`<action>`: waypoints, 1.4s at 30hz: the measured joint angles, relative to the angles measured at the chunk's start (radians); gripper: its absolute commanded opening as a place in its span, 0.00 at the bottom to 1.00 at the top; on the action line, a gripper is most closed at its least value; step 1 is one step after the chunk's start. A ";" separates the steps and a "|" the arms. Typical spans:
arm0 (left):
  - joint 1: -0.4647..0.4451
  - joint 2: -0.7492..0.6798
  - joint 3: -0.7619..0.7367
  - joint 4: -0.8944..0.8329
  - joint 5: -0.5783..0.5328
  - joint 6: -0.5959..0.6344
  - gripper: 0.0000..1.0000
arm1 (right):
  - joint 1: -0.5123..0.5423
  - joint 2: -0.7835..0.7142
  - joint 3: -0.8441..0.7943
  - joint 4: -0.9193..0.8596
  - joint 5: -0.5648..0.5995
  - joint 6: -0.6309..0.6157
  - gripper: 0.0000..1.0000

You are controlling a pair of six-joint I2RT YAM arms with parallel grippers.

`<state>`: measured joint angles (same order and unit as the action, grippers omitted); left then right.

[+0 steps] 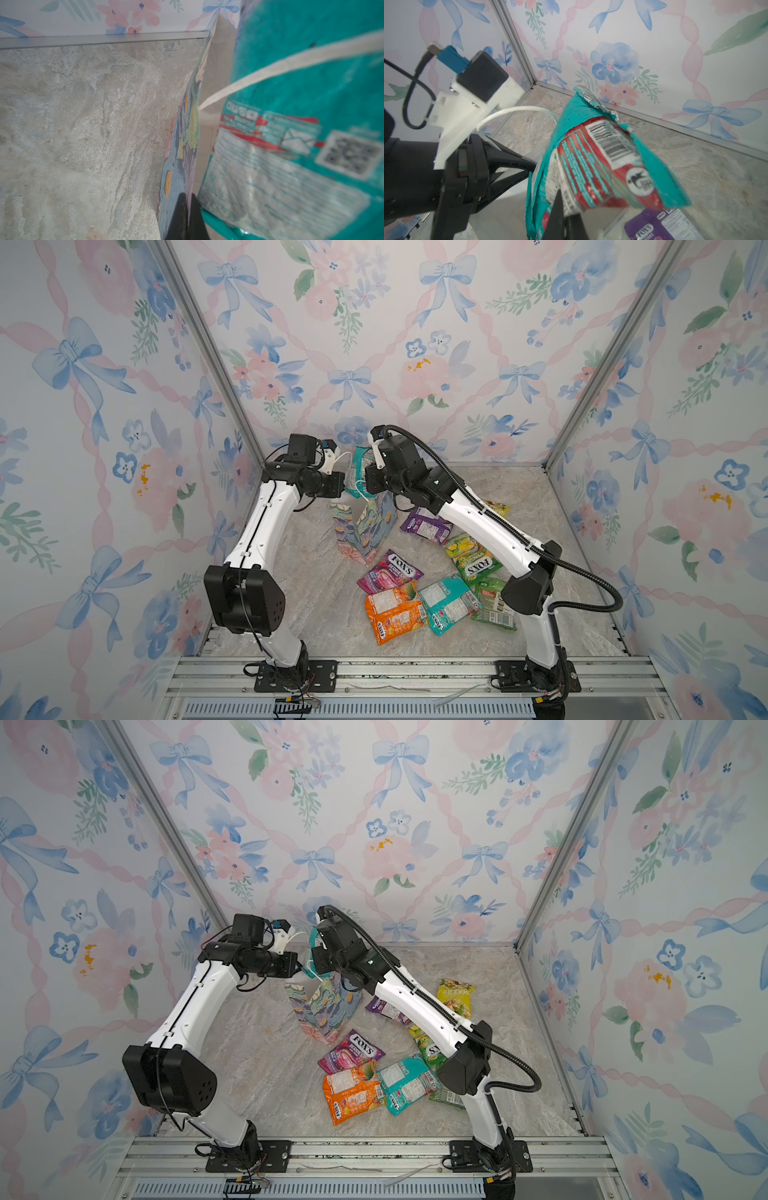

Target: Place the snacks into the paper bag

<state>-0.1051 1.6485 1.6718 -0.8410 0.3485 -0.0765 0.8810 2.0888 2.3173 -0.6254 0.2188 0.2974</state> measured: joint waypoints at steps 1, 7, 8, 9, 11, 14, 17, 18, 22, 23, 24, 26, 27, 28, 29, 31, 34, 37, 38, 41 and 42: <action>0.000 0.000 0.000 0.000 0.001 0.000 0.00 | 0.000 0.000 -0.002 0.003 -0.001 0.002 0.00; 0.000 0.000 0.000 0.001 0.000 -0.001 0.00 | 0.000 0.000 -0.002 0.027 -0.001 0.003 0.00; 0.000 0.000 0.000 0.001 0.000 -0.003 0.00 | -0.001 0.002 0.002 0.027 -0.001 0.003 0.00; 0.000 0.000 0.000 0.001 0.001 -0.003 0.00 | -0.001 0.005 0.011 0.028 -0.001 0.002 0.00; 0.000 0.000 0.000 0.001 0.000 -0.004 0.00 | -0.001 0.011 0.034 0.028 0.002 0.002 0.00; 0.000 0.000 0.000 0.001 0.000 -0.007 0.00 | -0.003 0.021 0.086 0.028 0.011 0.002 0.00; 0.000 0.000 0.000 0.001 0.000 -0.010 0.00 | -0.005 0.031 0.141 0.037 0.019 0.002 0.00; 0.000 0.000 0.000 0.001 0.000 -0.012 0.00 | -0.005 0.032 0.154 0.042 0.021 0.002 0.00; 0.000 0.000 0.000 0.001 0.000 -0.015 0.00 | -0.003 0.035 0.171 0.064 0.023 0.008 0.00; 0.000 0.000 0.000 0.001 0.000 -0.015 0.00 | -0.003 0.035 0.171 0.066 0.023 0.011 0.00; 0.000 0.000 0.000 0.001 0.000 -0.015 0.00 | -0.003 0.037 0.171 0.068 0.022 0.017 0.00; 0.000 0.000 0.000 0.001 0.000 -0.015 0.00 | -0.002 0.038 0.164 0.072 0.022 0.034 0.00; 0.000 0.000 0.000 0.001 0.000 -0.015 0.00 | -0.002 0.038 0.152 0.082 0.022 0.042 0.00; 0.000 0.000 0.000 0.001 0.000 -0.015 0.00 | -0.002 0.037 0.137 0.095 0.021 0.053 0.00; 0.000 0.000 0.000 0.001 0.000 -0.015 0.00 | -0.001 0.036 0.116 0.108 0.021 0.061 0.00; 0.000 0.000 0.000 0.001 0.000 -0.015 0.00 | 0.000 0.031 0.058 0.134 0.021 0.084 0.00; 0.000 0.000 0.000 0.000 -0.005 -0.019 0.00 | 0.001 0.017 -0.043 0.176 0.022 0.123 0.00; 0.001 0.000 0.000 0.000 -0.013 -0.023 0.00 | 0.002 -0.009 -0.117 0.208 0.022 0.153 0.00; 0.001 0.000 0.000 0.000 -0.014 -0.023 0.00 | 0.003 -0.018 -0.131 0.214 0.022 0.160 0.00; 0.001 0.000 0.000 0.000 -0.015 -0.026 0.00 | 0.006 -0.053 -0.168 0.231 0.019 0.176 0.00; 0.001 0.000 0.000 0.000 -0.015 -0.026 0.00 | 0.006 -0.071 -0.186 0.237 0.018 0.179 0.00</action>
<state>-0.1043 1.6485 1.6718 -0.8410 0.3332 -0.1020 0.8875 2.0182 2.1315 -0.3885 0.2363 0.4767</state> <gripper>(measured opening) 0.047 0.049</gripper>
